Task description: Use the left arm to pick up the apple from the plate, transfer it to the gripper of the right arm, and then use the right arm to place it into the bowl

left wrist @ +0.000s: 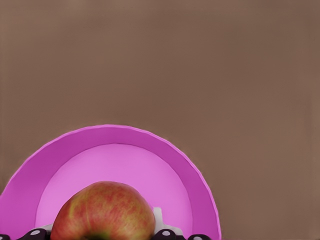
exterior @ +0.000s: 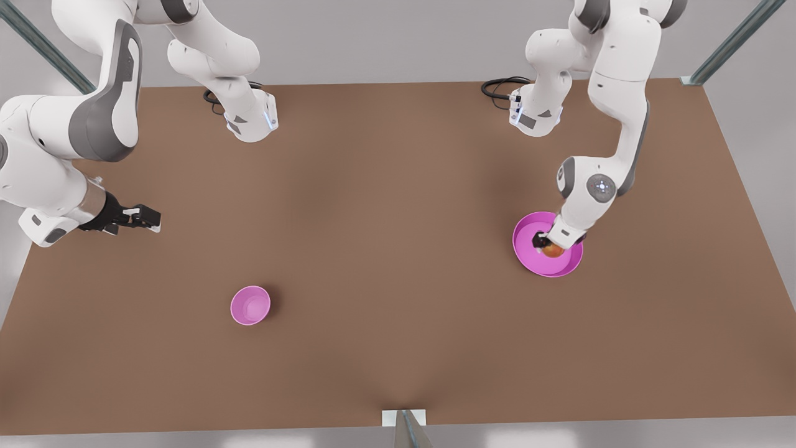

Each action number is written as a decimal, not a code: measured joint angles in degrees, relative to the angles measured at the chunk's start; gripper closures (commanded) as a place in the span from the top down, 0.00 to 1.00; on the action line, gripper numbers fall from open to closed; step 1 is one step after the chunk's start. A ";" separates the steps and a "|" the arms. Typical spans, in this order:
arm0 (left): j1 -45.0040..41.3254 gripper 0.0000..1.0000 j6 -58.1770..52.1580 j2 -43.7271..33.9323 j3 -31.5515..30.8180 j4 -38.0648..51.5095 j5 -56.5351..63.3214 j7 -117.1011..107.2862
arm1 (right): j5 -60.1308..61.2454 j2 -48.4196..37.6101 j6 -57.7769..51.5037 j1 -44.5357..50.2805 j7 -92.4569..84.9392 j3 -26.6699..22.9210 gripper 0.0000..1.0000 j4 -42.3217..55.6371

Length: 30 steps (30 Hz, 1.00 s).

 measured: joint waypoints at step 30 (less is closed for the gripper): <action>-4.01 0.73 -18.41 37.06 -35.99 52.77 -84.80 52.27 | 85.83 9.18 25.74 1.84 -18.84 7.99 1.00 -30.95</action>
